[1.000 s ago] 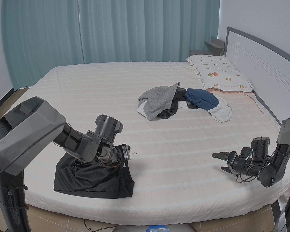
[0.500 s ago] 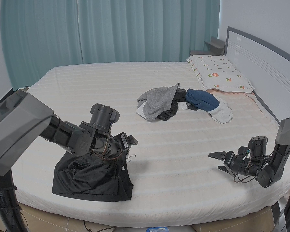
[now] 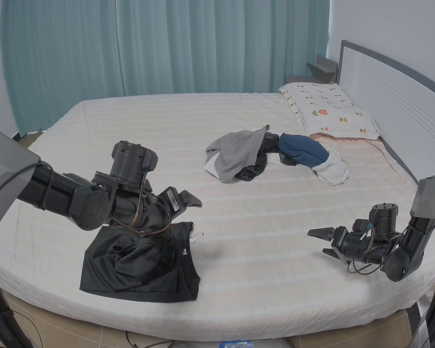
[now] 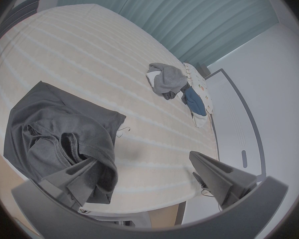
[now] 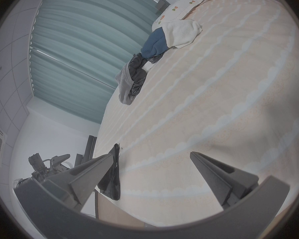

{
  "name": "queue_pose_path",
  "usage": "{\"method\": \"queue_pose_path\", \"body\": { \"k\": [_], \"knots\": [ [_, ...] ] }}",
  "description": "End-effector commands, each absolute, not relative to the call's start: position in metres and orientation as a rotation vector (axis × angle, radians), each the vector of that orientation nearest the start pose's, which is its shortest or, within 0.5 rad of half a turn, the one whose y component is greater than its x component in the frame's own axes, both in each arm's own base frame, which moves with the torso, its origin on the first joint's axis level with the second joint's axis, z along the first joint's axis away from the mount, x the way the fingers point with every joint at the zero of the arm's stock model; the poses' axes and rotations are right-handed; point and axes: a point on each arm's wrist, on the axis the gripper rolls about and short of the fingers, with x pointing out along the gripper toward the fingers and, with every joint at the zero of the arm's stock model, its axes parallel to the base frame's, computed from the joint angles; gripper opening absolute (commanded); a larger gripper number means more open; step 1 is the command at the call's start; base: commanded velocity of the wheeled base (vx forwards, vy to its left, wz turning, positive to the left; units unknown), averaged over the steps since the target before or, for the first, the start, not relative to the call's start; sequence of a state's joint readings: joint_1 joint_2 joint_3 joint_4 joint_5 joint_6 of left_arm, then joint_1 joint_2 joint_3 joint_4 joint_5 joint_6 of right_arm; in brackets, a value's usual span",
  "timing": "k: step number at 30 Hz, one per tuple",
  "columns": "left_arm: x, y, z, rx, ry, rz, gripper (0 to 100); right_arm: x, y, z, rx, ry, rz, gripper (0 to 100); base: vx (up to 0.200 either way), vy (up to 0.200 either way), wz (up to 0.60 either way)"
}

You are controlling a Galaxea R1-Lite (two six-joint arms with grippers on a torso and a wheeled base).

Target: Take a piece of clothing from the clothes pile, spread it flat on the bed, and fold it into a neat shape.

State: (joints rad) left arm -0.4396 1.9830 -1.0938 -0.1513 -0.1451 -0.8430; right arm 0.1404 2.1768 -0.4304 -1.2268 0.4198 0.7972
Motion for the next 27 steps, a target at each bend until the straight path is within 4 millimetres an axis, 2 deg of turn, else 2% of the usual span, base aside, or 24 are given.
{"method": "queue_pose_path", "body": {
  "k": [1, 5, 9, 13, 15, 16, 17, 20, 21, 27],
  "knots": [
    [0.341, -0.168, 0.084, -0.634, 0.993, -0.177, 100, 0.298, 0.053, 0.009, 0.829, 0.721, 0.314, 100, 0.0, 0.0, 0.0],
    [0.351, -0.173, 0.064, -0.56, 1.022, -0.151, 100, 0.298, 0.053, 0.008, 0.831, 0.727, 0.31, 100, 0.0, 0.0, 0.0],
    [0.347, -0.172, 0.058, -0.434, 1.047, -0.076, 100, 0.298, 0.052, 0.006, 0.831, 0.73, 0.307, 100, 0.0, 0.0, 0.0],
    [0.342, -0.176, 0.065, -0.398, 1.031, -0.05, 100, 0.299, 0.053, 0.005, 0.83, 0.731, 0.309, 100, 0.0, 0.0, 0.0],
    [0.34, -0.175, 0.077, -0.411, 1.0, -0.062, 100, 0.299, 0.053, 0.005, 0.83, 0.73, 0.307, 100, 0.0, 0.0, 0.0],
    [0.34, -0.175, 0.077, -0.411, 1.0, -0.062, 100, 0.299, 0.053, 0.005, 0.83, 0.73, 0.307, 100, 0.0, 0.0, 0.0],
    [0.338, -0.173, 0.087, -0.423, 0.977, -0.069, 100, 0.299, 0.053, 0.005, 0.83, 0.729, 0.308, 100, 0.0, 0.0, 0.0],
    [0.334, -0.16, 0.108, -0.468, 0.934, -0.064, 100, 0.298, 0.053, 0.007, 0.829, 0.724, 0.31, 100, 0.0, 0.0, 0.0],
    [0.332, -0.147, 0.115, -0.502, 0.92, -0.048, 100, 0.299, 0.053, 0.008, 0.827, 0.723, 0.313, 100, 0.0, 0.0, 0.0],
    [0.33, -0.096, 0.126, -0.719, 0.951, -0.03, 100, 0.311, 0.072, 0.014, 0.805, 0.715, 0.356, 100, 0.0, 0.0, 0.0]
  ]
}}
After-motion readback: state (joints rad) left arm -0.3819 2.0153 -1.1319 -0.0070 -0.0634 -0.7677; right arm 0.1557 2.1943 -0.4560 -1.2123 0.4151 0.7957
